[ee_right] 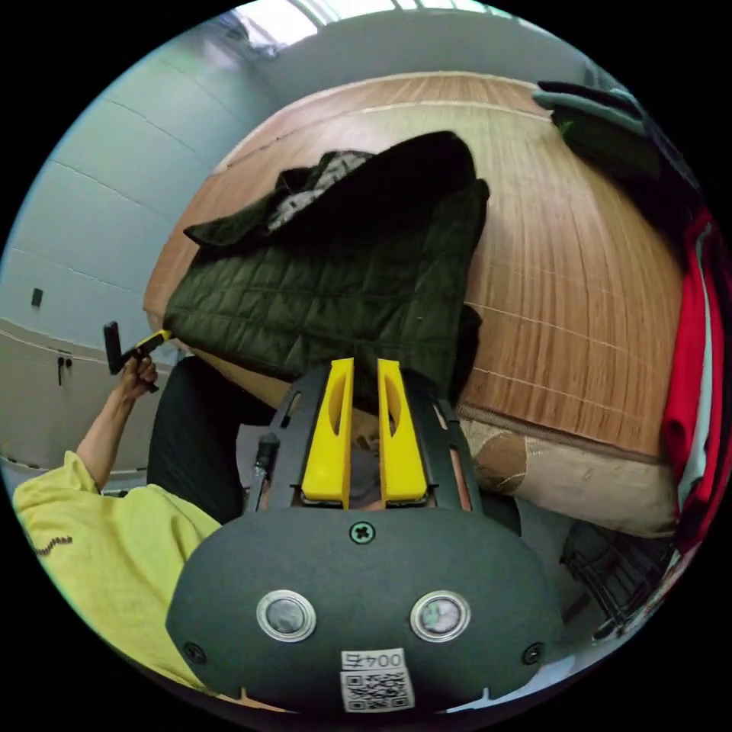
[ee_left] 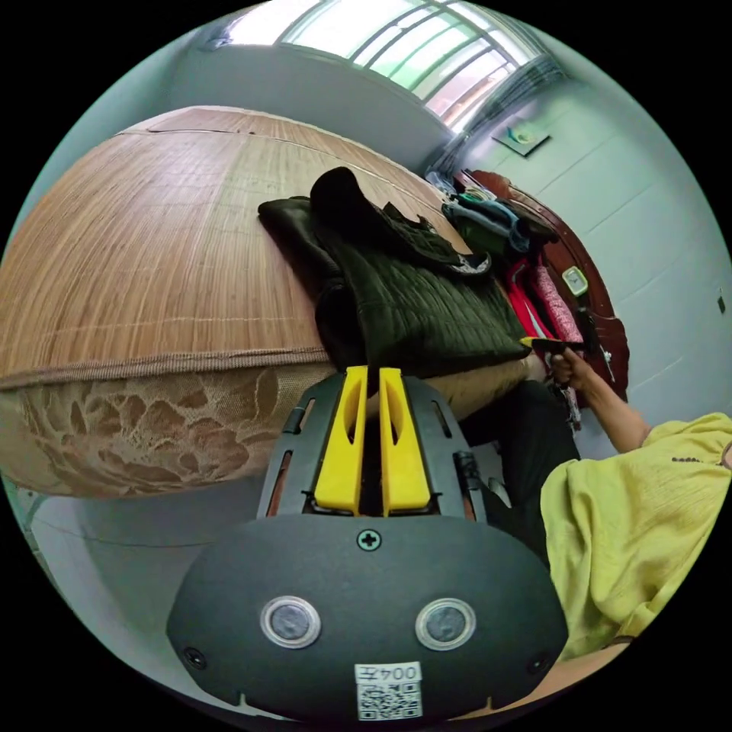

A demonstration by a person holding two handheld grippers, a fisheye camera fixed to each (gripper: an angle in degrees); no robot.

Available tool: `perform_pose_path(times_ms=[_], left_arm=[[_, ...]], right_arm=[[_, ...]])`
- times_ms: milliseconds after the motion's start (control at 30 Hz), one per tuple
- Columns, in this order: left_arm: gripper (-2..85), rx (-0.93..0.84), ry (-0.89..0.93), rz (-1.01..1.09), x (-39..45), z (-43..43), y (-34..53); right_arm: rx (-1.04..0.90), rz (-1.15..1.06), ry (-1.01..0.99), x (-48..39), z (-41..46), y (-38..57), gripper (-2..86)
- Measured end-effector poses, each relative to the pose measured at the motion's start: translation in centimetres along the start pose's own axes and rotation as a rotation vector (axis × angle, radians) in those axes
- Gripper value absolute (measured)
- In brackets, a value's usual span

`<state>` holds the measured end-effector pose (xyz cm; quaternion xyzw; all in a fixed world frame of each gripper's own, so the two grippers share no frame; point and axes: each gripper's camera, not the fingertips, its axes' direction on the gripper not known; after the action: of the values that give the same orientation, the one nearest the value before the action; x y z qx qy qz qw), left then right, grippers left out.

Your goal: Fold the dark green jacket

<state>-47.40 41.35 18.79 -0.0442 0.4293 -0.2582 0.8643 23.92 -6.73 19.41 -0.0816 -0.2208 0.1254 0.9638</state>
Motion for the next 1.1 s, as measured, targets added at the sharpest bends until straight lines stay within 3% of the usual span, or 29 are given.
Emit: perform_pose_path(times_ms=[100, 333, 500, 700, 867, 1000, 1100], left_arm=[[1.5, 0.055, -0.085, 0.007, 2.3, -1.7, 0.2], [0.4, 0.19, -0.188, 0.123, 10.9, -1.3, -2.7], [0.3, 0.043, -0.217, 0.221, 14.8, 6.6, -8.1], [0.4, -0.103, -0.308, 0.187, 14.7, 11.9, -10.3], [0.4, -0.107, -0.292, 0.18, 14.8, 12.6, -10.6], [0.4, -0.125, -0.272, 0.172, 14.8, 13.2, -11.3], [0.3, -0.124, -0.253, 0.154, 14.7, 13.3, -11.7]], right_arm=[[0.087, 0.031, 0.007, 3.0, -2.5, 3.6, 8.6], [0.093, 0.022, -0.046, 5.8, -1.5, 6.0, 9.9], [0.123, 0.019, -0.079, 7.0, -0.6, 5.1, 10.0], [0.05, -0.027, -0.131, 6.7, 1.4, 3.7, 6.1], [0.02, -0.077, -0.04, 3.6, -0.2, 3.2, 4.2], [-0.117, -0.02, 0.016, 3.9, 2.3, 2.3, 4.4], [-0.057, 0.029, 0.025, 3.7, 1.2, 1.5, 5.2]])
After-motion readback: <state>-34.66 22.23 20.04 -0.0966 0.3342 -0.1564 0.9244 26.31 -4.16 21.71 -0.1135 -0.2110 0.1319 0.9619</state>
